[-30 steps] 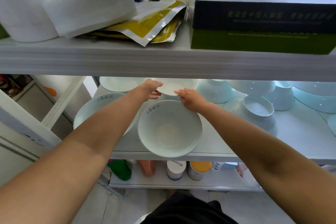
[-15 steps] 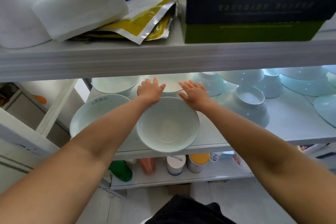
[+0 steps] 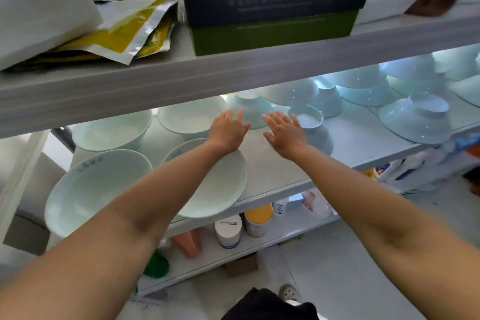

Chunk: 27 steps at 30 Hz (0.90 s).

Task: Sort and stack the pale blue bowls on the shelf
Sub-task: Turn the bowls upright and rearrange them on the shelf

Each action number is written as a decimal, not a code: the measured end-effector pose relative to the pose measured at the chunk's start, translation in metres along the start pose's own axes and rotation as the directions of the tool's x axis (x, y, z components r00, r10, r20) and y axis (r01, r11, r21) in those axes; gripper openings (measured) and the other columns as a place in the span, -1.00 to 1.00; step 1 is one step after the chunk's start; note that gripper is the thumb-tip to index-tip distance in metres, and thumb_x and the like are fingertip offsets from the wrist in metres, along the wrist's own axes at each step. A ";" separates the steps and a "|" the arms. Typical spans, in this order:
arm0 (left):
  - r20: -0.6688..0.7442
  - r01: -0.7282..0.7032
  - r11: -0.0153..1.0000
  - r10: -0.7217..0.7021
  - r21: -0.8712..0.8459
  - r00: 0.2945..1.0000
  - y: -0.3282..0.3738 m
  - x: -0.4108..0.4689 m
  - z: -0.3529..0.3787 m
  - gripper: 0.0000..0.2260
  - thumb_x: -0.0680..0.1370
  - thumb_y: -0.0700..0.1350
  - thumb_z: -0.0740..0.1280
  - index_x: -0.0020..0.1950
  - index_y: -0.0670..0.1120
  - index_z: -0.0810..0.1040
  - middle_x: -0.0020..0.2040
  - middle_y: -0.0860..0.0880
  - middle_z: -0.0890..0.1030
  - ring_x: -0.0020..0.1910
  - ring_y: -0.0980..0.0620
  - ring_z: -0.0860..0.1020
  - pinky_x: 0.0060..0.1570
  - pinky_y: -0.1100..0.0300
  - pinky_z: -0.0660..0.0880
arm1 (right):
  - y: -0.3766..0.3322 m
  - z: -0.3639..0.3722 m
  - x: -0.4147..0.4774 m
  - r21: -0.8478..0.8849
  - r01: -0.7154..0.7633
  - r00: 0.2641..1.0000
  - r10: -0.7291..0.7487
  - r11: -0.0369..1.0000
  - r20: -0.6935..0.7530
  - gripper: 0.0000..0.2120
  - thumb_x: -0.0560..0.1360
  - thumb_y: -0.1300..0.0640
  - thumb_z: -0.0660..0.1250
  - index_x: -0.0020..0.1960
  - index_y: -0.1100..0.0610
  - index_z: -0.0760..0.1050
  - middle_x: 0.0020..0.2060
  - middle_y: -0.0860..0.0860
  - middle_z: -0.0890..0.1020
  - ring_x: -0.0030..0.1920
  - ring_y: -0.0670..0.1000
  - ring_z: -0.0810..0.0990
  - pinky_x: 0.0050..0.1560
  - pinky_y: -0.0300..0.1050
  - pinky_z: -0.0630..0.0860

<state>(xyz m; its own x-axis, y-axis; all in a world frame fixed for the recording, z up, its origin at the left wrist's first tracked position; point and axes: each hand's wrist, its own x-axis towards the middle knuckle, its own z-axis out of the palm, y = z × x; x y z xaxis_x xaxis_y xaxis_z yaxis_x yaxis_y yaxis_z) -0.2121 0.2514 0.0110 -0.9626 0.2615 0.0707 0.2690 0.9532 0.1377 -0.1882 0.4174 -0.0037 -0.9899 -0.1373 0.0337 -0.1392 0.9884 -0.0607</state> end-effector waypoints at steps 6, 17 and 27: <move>0.090 0.067 0.985 -0.053 -0.160 0.995 0.040 0.032 0.002 -0.51 0.64 0.12 0.02 0.47 -0.15 0.24 0.37 -0.23 0.41 0.34 -0.22 0.39 0.26 -0.05 0.34 | 0.047 -0.014 0.008 0.025 -0.050 0.998 0.051 0.998 -0.023 -0.51 0.63 -0.01 0.02 0.53 0.03 0.07 0.54 -0.02 0.09 0.54 -0.01 0.00 0.52 0.06 -0.12; 0.513 0.495 -0.174 -0.474 -0.851 0.716 0.108 0.104 -0.005 -0.69 0.63 -0.03 0.11 -0.28 -0.12 0.28 -0.23 -0.10 0.38 -0.35 0.02 0.33 -0.30 0.22 0.36 | 0.124 -0.039 0.059 0.060 0.059 0.997 -0.055 0.996 -0.059 -0.50 0.61 0.00 0.09 0.51 0.08 0.11 0.50 0.02 0.19 0.52 0.04 0.08 0.52 0.08 -0.05; 0.604 0.359 -0.524 -0.430 -0.772 0.671 0.135 0.122 0.008 -0.77 0.62 -0.12 0.13 -0.22 -0.10 0.42 -0.24 -0.01 0.48 -0.21 0.07 0.49 0.18 0.19 0.40 | 0.146 -0.045 0.077 0.044 0.144 0.989 -0.144 0.989 0.010 -0.48 0.57 -0.02 0.16 0.48 0.08 0.16 0.45 0.06 0.29 0.46 0.08 0.21 0.49 0.08 0.09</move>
<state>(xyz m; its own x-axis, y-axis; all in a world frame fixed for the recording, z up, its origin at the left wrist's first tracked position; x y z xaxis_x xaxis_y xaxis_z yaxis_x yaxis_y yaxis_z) -0.2937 0.4136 0.0307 -0.7807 -0.1433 -0.6083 -0.4620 -0.5231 0.7162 -0.2837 0.5544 0.0352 -0.9597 -0.2792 0.0318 -0.2810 0.9546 -0.0988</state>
